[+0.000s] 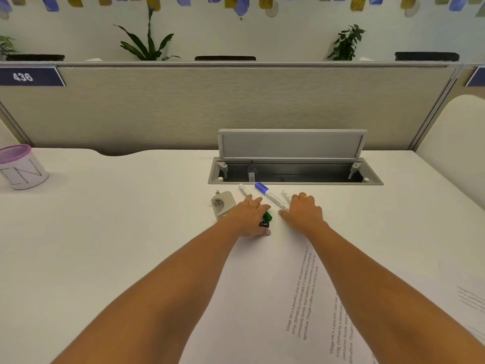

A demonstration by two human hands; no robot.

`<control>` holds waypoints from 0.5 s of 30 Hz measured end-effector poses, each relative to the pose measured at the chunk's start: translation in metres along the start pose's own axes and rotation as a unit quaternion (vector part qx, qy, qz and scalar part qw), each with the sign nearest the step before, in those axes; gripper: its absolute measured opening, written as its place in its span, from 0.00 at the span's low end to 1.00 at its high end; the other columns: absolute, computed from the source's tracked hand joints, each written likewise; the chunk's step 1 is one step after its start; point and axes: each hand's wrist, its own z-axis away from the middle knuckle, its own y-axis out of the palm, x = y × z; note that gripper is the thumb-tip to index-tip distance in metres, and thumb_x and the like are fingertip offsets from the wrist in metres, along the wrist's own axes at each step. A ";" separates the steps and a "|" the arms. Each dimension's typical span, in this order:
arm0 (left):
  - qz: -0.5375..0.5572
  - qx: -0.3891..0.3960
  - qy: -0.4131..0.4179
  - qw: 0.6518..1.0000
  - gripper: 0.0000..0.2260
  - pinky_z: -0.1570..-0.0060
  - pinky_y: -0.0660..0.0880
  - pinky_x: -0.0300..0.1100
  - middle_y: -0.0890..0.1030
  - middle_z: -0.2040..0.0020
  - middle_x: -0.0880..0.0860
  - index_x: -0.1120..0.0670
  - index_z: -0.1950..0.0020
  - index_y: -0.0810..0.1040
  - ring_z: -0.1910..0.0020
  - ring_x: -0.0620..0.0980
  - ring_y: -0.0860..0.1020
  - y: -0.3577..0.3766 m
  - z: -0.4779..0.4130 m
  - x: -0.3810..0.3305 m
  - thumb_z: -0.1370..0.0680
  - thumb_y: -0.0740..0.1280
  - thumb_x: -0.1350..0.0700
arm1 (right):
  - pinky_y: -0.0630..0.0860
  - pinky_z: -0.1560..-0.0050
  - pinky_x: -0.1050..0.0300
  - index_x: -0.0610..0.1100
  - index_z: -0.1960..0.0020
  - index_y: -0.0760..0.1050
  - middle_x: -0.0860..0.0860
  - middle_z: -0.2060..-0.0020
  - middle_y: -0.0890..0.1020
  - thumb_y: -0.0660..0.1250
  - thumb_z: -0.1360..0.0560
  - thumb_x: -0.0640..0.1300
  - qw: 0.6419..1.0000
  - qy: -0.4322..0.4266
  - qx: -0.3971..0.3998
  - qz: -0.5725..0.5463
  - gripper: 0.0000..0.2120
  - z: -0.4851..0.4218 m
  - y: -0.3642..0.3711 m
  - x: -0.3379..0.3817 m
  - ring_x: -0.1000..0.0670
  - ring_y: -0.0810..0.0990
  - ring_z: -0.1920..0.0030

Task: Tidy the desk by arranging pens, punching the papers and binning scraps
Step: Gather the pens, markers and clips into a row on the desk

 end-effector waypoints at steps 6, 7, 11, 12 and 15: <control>-0.012 0.000 0.009 1.000 0.24 0.34 0.69 0.51 0.66 0.29 0.57 0.53 0.28 0.62 0.33 0.57 0.67 -0.001 -0.015 -0.007 0.21 0.60 0.47 | 0.72 0.43 0.52 0.40 0.32 0.63 0.43 0.36 0.68 0.57 0.21 0.50 1.000 -0.018 0.001 -0.022 0.22 -0.008 0.000 -0.004 0.44 0.69 0.37; -0.013 -0.009 0.013 1.000 0.23 0.37 0.70 0.50 0.68 0.32 0.57 0.54 0.29 0.64 0.35 0.57 0.69 -0.001 -0.016 -0.007 0.21 0.60 0.48 | 0.73 0.44 0.52 0.40 0.32 0.63 0.43 0.36 0.69 0.58 0.22 0.49 0.999 -0.016 0.006 -0.030 0.21 -0.009 0.000 -0.006 0.44 0.69 0.38; -0.045 -0.041 0.041 0.997 0.17 0.42 0.73 0.49 0.71 0.36 0.58 0.56 0.32 0.66 0.41 0.57 0.72 -0.001 -0.022 -0.004 0.20 0.60 0.54 | 0.71 0.52 0.55 0.39 0.35 0.63 0.42 0.40 0.71 0.58 0.22 0.46 0.998 0.007 0.015 -0.055 0.18 -0.011 0.002 -0.009 0.43 0.74 0.44; -0.055 -0.049 0.048 0.996 0.16 0.42 0.73 0.49 0.71 0.37 0.58 0.56 0.33 0.67 0.41 0.57 0.72 0.000 -0.024 -0.004 0.20 0.60 0.57 | 0.70 0.54 0.55 0.39 0.35 0.64 0.42 0.41 0.72 0.57 0.22 0.44 0.998 0.012 0.017 -0.059 0.17 -0.011 0.003 -0.010 0.43 0.75 0.45; -0.072 -0.066 0.056 0.994 0.16 0.43 0.71 0.48 0.71 0.37 0.59 0.58 0.33 0.67 0.41 0.57 0.71 0.004 -0.029 -0.005 0.21 0.59 0.62 | 0.68 0.54 0.55 0.38 0.36 0.63 0.41 0.42 0.73 0.56 0.21 0.42 0.997 0.020 0.029 -0.065 0.15 -0.012 0.001 -0.011 0.42 0.75 0.45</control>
